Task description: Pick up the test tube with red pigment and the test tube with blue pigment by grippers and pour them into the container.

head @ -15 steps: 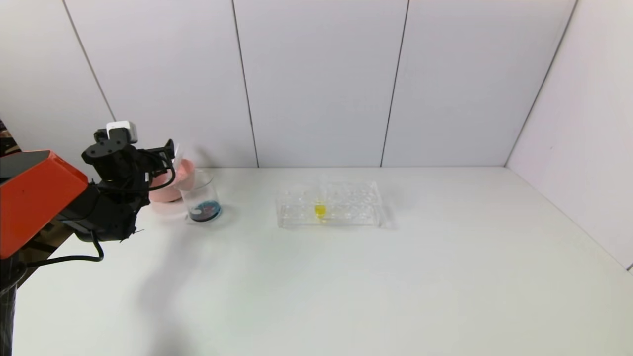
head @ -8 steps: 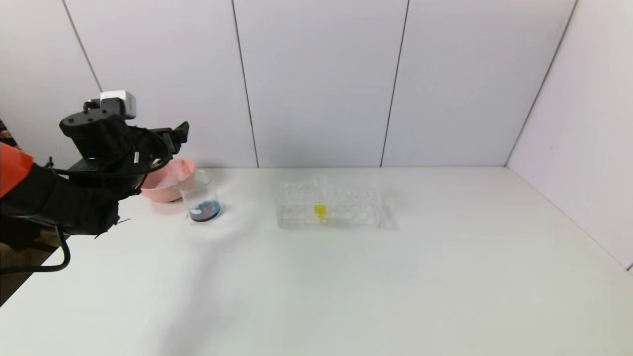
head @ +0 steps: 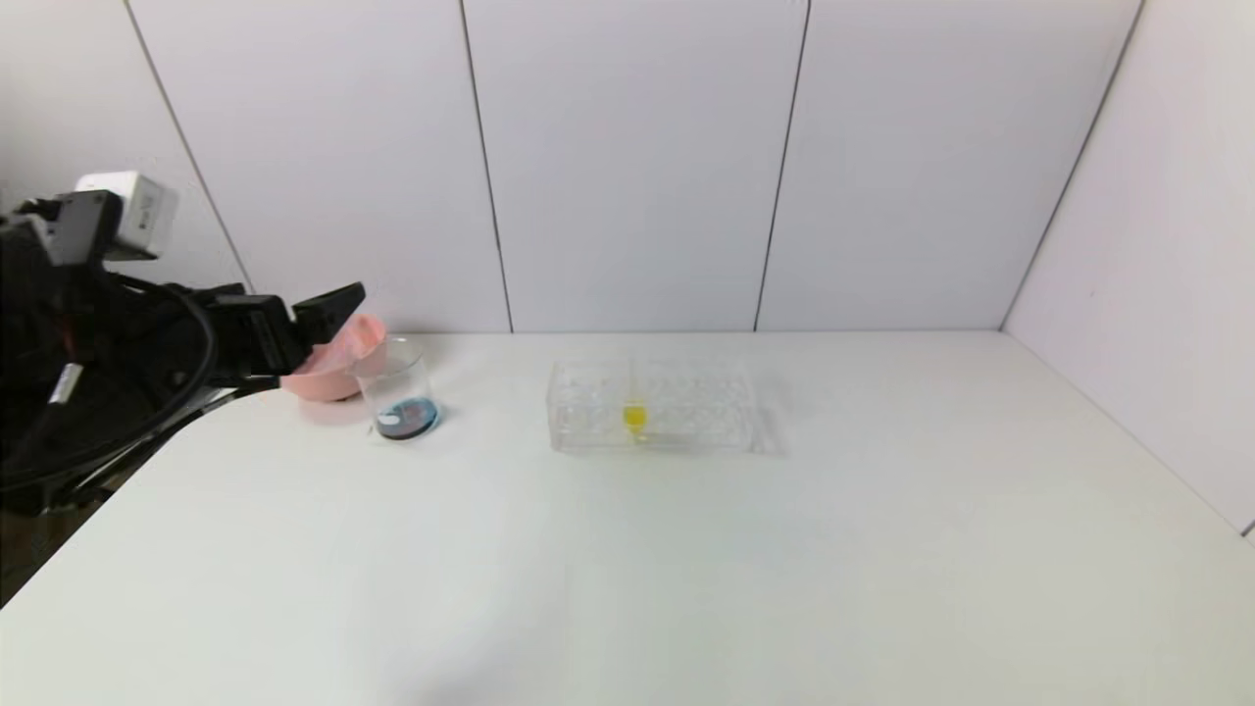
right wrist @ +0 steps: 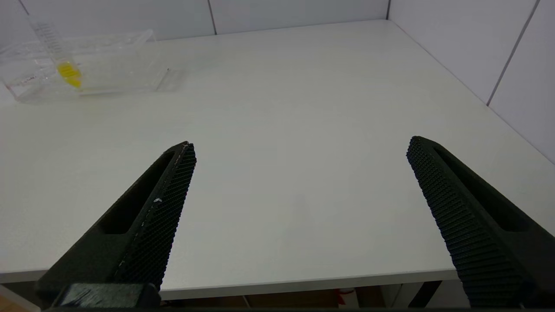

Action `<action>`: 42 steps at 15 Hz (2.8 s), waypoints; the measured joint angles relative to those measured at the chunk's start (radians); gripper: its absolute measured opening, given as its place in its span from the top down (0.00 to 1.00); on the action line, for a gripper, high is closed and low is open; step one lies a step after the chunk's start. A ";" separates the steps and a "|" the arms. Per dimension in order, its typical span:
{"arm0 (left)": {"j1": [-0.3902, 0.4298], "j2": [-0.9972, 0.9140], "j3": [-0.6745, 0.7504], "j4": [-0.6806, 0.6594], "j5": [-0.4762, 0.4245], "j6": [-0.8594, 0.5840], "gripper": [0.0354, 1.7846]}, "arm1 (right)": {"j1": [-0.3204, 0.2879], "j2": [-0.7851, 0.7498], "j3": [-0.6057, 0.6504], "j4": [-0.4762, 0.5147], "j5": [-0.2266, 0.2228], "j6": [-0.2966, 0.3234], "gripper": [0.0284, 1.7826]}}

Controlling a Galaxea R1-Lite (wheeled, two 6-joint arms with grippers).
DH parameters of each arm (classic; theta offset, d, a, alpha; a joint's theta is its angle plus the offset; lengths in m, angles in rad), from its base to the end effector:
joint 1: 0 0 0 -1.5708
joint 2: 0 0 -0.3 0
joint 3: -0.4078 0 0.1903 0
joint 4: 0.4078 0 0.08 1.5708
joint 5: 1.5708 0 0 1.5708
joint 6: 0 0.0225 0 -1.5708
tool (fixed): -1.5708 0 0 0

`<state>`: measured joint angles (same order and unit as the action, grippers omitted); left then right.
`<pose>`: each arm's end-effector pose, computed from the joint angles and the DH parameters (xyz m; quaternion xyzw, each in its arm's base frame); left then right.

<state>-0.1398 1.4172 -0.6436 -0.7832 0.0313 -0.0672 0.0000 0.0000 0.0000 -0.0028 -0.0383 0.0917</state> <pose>0.2321 -0.0319 0.2294 -0.0340 -0.0030 -0.0544 0.9979 -0.0228 -0.0009 0.0758 0.0459 -0.0023 -0.0191 0.9988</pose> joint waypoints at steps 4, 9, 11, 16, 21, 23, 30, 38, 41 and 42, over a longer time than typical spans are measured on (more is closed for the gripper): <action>-0.015 -0.341 0.076 0.236 -0.004 0.045 0.01 | 0.000 0.000 0.000 0.000 0.000 0.000 0.00; -0.016 -0.797 0.090 0.590 0.018 0.119 0.01 | 0.000 0.000 0.000 0.000 0.000 0.000 0.00; -0.015 -0.964 0.093 0.706 0.053 0.183 0.01 | 0.000 0.000 0.000 0.000 0.000 0.000 0.00; 0.010 -1.111 0.100 0.714 0.213 0.270 0.01 | 0.000 0.000 0.000 0.000 0.000 0.000 0.00; 0.096 -1.177 0.132 0.707 0.195 0.240 0.01 | 0.000 0.000 0.000 0.000 0.000 0.000 0.00; 0.115 -1.260 0.162 0.706 0.134 0.185 0.01 | 0.000 0.000 0.000 0.000 0.000 0.000 0.00; 0.133 -1.412 0.518 0.725 -0.033 0.107 0.01 | 0.000 0.000 0.000 0.000 0.000 0.000 0.00; 0.134 -1.417 0.631 0.813 -0.033 0.070 0.01 | 0.000 0.000 0.000 0.000 0.000 0.000 0.00; 0.134 -1.417 0.638 0.784 -0.033 0.038 0.01 | 0.000 0.000 0.000 0.000 0.000 0.001 0.00; 0.134 -1.417 0.641 0.777 -0.033 0.029 0.01 | 0.000 0.000 0.000 0.000 0.000 0.001 0.00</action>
<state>-0.0057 0.0000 -0.0028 -0.0066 -0.0019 -0.0383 0.0000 0.0000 0.0000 -0.0028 -0.0379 0.0932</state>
